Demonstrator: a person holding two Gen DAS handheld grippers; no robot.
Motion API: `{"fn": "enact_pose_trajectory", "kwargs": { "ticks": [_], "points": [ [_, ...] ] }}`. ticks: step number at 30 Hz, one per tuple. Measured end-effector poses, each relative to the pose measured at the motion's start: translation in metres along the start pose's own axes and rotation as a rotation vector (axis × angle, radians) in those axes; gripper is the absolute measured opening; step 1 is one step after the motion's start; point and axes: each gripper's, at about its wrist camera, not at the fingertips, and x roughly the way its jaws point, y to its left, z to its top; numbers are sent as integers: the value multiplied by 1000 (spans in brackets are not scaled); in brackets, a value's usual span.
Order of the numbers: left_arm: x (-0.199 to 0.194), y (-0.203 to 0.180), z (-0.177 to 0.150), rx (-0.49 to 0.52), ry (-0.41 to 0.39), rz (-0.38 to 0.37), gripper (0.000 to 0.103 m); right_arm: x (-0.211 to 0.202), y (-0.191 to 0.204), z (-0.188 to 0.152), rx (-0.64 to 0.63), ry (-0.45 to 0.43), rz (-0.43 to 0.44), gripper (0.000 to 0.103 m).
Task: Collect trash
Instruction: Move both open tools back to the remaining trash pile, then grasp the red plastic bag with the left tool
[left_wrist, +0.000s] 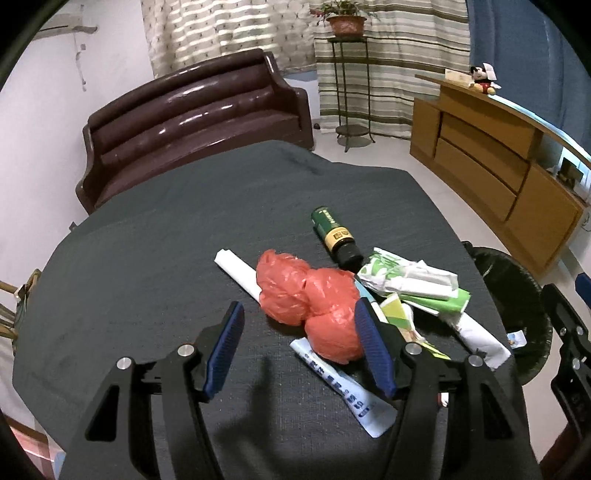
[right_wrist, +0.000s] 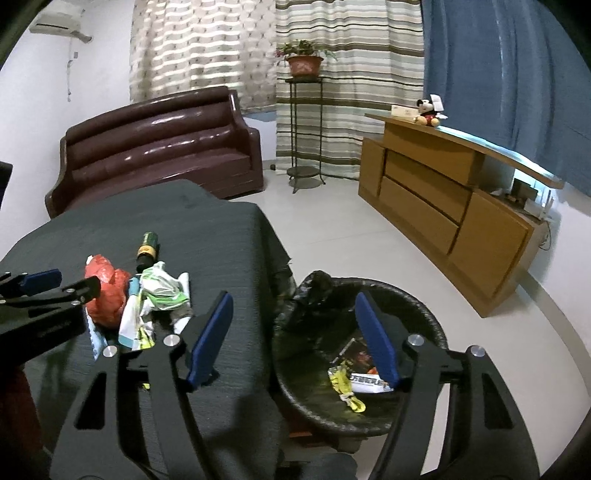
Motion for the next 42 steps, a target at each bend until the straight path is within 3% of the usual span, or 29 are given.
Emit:
{"fn": "enact_pose_trajectory", "kwargs": {
  "ticks": [12, 15, 16, 19, 31, 42],
  "points": [
    [13, -3, -1, 13, 28, -56, 60, 9, 10, 4, -1, 21, 29, 67],
    [17, -1, -2, 14, 38, -72, 50, 10, 12, 5, -3, 26, 32, 67],
    [17, 0, -2, 13, 38, -82, 42, 11, 11, 5, -5, 28, 32, 67],
    [16, 1, -3, 18, 31, -112, 37, 11, 13, 4, -9, 31, 35, 67],
    [-10, 17, -4, 14, -20, -116, 35, 8, 23, 5, -28, 23, 57, 67],
    [-19, 60, -1, -29, -45, -62, 35, 18, 46, 8, -72, 54, 109, 59]
  ]
}}
